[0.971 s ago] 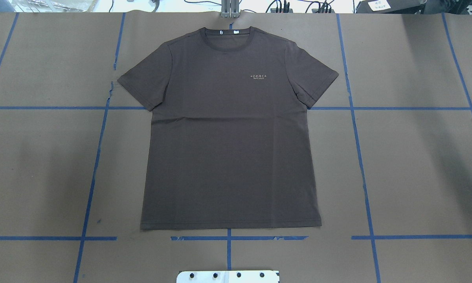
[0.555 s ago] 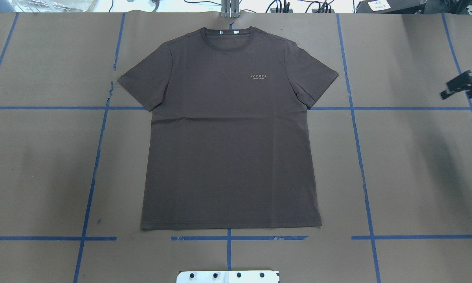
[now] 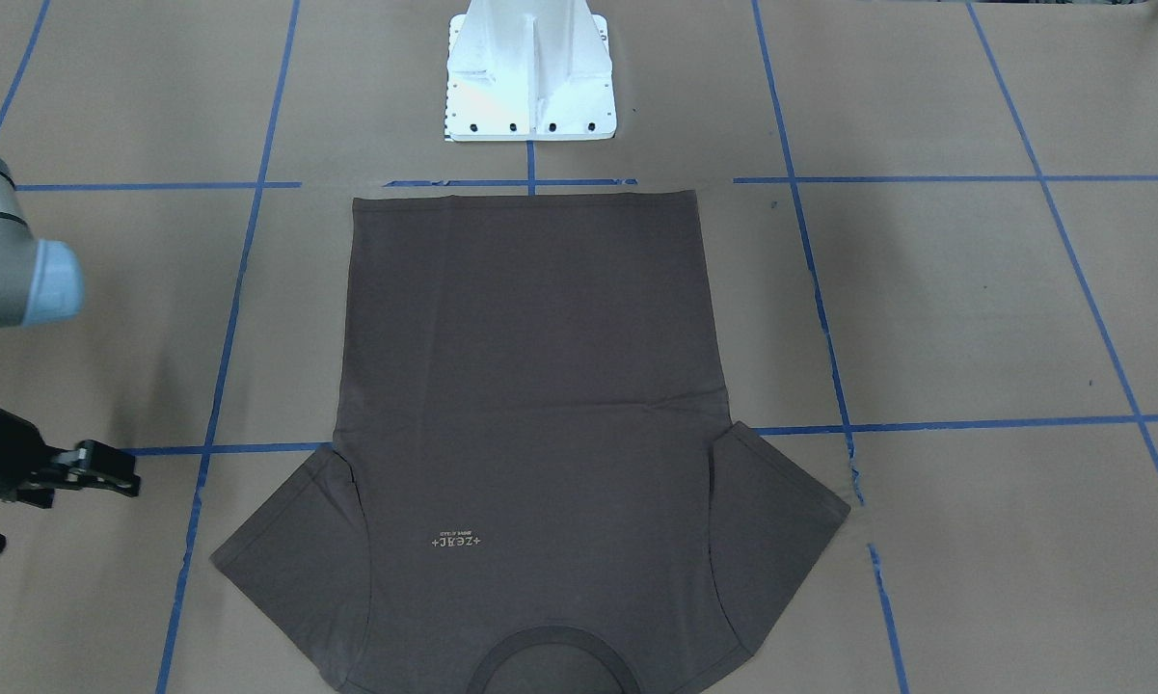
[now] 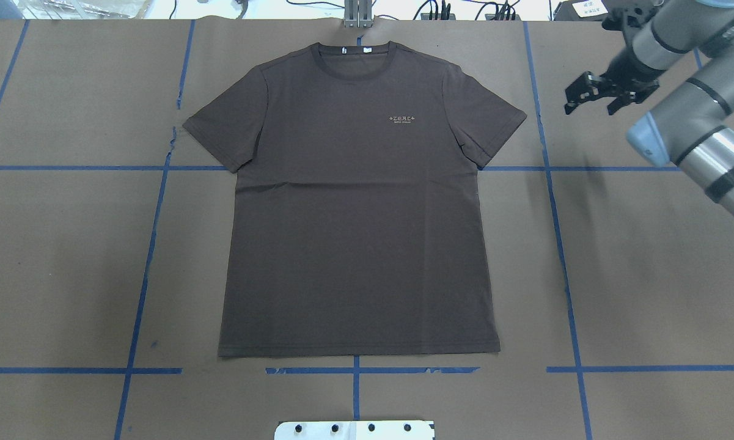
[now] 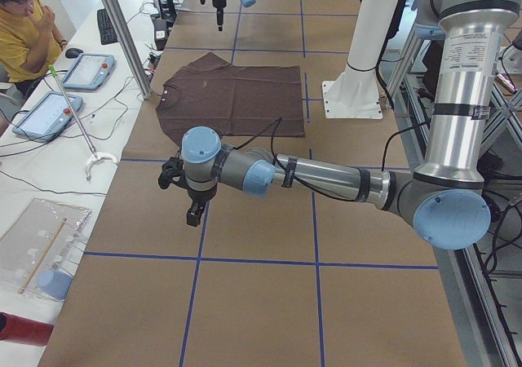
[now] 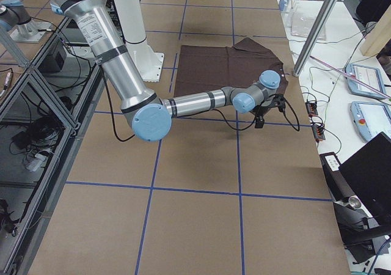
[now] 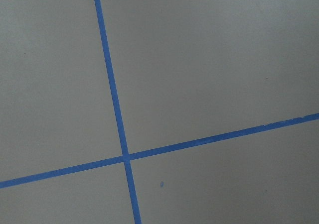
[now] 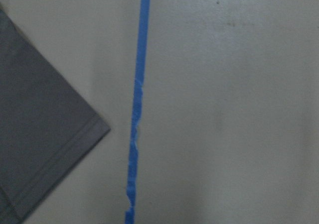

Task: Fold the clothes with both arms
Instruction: 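Move the right gripper toward the sleeve nearest it, then grasp the sleeve with the right gripper and fold it onto the shirt body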

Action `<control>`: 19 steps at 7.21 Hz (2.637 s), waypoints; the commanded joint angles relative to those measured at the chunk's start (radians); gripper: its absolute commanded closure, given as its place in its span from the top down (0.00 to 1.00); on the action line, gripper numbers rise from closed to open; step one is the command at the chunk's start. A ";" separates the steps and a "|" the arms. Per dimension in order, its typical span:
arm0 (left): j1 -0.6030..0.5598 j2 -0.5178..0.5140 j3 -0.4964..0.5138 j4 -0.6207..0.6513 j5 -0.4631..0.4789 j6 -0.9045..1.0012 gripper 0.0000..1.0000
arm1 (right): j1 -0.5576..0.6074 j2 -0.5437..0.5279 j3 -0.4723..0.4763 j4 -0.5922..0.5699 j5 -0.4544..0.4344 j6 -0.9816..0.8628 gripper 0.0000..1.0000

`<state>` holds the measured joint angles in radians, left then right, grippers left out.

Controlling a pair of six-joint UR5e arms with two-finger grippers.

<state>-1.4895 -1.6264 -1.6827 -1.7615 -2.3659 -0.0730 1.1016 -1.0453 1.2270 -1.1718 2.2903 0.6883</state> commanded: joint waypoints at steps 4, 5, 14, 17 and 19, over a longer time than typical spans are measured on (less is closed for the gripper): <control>0.000 0.016 -0.014 -0.004 -0.001 0.004 1.00 | -0.103 0.105 -0.164 0.184 -0.193 0.338 0.93; 0.000 0.017 -0.012 -0.004 -0.001 0.005 1.00 | -0.124 0.105 -0.169 0.184 -0.230 0.339 0.87; 0.000 0.028 -0.019 -0.013 -0.004 0.007 1.00 | -0.144 0.185 -0.290 0.182 -0.239 0.343 0.61; 0.000 0.030 -0.019 -0.013 -0.004 0.007 1.00 | -0.147 0.185 -0.291 0.181 -0.239 0.344 0.00; 0.000 0.030 -0.020 -0.013 -0.004 0.007 1.00 | -0.149 0.208 -0.287 0.181 -0.239 0.346 0.00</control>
<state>-1.4895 -1.5969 -1.7010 -1.7748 -2.3700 -0.0653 0.9526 -0.8547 0.9374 -0.9901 2.0516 1.0319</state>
